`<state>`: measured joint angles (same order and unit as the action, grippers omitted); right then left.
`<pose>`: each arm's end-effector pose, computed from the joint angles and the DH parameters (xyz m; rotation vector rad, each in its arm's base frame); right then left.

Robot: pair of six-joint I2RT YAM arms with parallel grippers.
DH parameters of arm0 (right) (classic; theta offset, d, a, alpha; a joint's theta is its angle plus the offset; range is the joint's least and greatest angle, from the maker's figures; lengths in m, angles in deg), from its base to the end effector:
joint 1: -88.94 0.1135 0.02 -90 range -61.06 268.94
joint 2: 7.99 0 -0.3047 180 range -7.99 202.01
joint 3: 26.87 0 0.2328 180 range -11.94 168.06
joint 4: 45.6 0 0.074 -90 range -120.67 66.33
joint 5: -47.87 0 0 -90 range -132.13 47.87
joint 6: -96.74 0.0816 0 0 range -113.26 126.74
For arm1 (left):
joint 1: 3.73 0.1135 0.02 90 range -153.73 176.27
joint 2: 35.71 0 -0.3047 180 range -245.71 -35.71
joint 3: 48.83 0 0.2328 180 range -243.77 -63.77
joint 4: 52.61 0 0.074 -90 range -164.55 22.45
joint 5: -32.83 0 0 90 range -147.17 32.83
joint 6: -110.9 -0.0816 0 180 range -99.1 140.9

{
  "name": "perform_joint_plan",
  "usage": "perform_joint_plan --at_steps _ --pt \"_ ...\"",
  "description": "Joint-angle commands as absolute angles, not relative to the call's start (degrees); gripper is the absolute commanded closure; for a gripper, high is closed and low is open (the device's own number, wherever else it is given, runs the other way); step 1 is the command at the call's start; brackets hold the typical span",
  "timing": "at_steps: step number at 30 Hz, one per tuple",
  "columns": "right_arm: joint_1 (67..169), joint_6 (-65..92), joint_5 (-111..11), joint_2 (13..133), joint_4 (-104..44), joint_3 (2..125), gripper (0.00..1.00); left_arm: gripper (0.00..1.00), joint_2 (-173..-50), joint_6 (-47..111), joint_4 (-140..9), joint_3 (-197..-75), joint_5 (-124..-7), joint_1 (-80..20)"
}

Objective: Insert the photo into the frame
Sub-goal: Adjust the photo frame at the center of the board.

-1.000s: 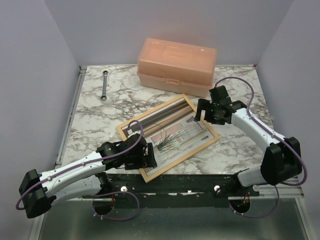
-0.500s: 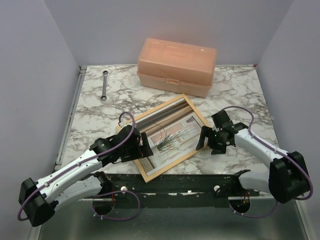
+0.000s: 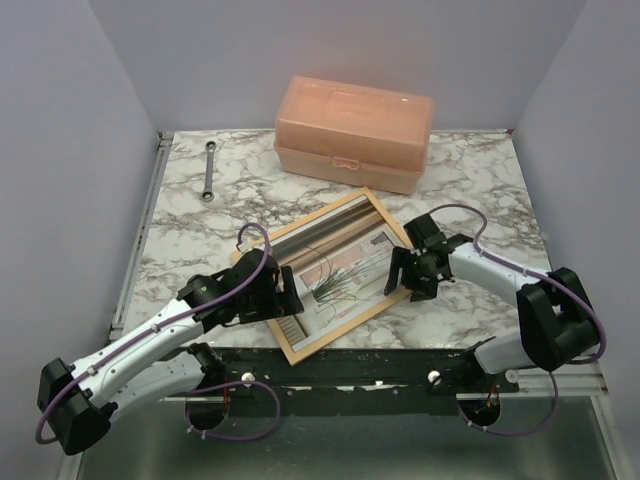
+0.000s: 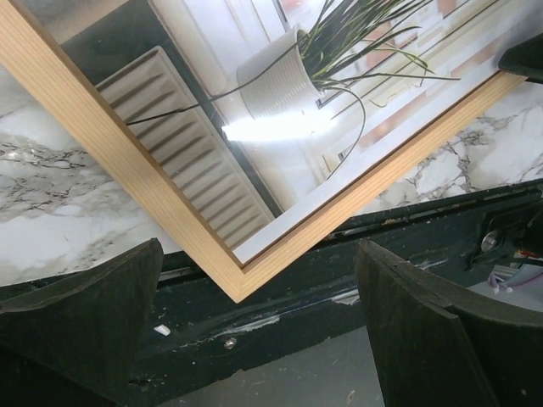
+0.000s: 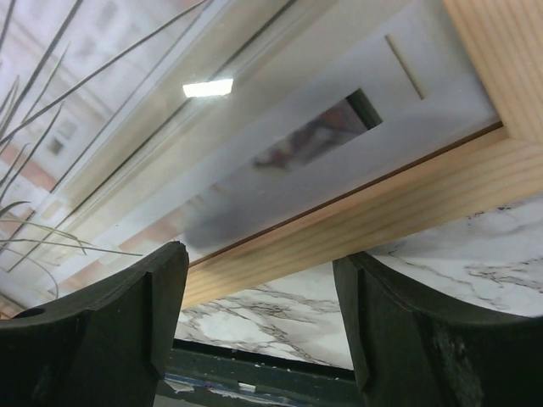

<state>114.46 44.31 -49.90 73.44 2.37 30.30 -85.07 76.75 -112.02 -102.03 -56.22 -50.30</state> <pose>0.2065 0.1108 0.1717 0.2757 2.9073 0.4078 0.0985 -0.1020 0.2320 -0.2238 2.6728 -0.6338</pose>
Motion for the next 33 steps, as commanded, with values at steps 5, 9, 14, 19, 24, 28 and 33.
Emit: perform_joint_plan --at_steps 5,9,14,19,24,28,33 --pt "117.68 42.51 -38.72 80.89 0.64 33.45 0.46 0.03 -82.52 74.51 -115.29 -104.88 -56.29 -48.36" --pt "119.09 40.19 -35.38 82.39 1.76 36.47 0.57 0.03 -82.31 73.91 -115.45 -104.74 -56.46 -47.62" --pt "119.35 37.59 -32.39 84.52 3.01 39.73 0.77 0.03 -82.5 73.06 -115.27 -104.49 -56.71 -46.17" --pt "119.31 34.55 -27.38 86.76 4.26 44.17 0.99 0.03 -82.97 71.74 -114.26 -103.03 -57.11 -43.71" --pt "119.26 29.77 -22.13 90.84 3.78 49.15 0.99 0.03 -84.58 70.87 -112.76 -100.29 -59.63 -39.54" --pt "119.25 28.26 -18.08 94.64 3.67 53.14 0.94 0.03 -86.68 69.93 -111.85 -99.13 -58.47 -35.68" --pt "118.91 30.01 -21.19 93.55 4.45 55.09 0.46 0.02 -89.74 67.9 -111.68 -99.6 -54.95 -30.94"
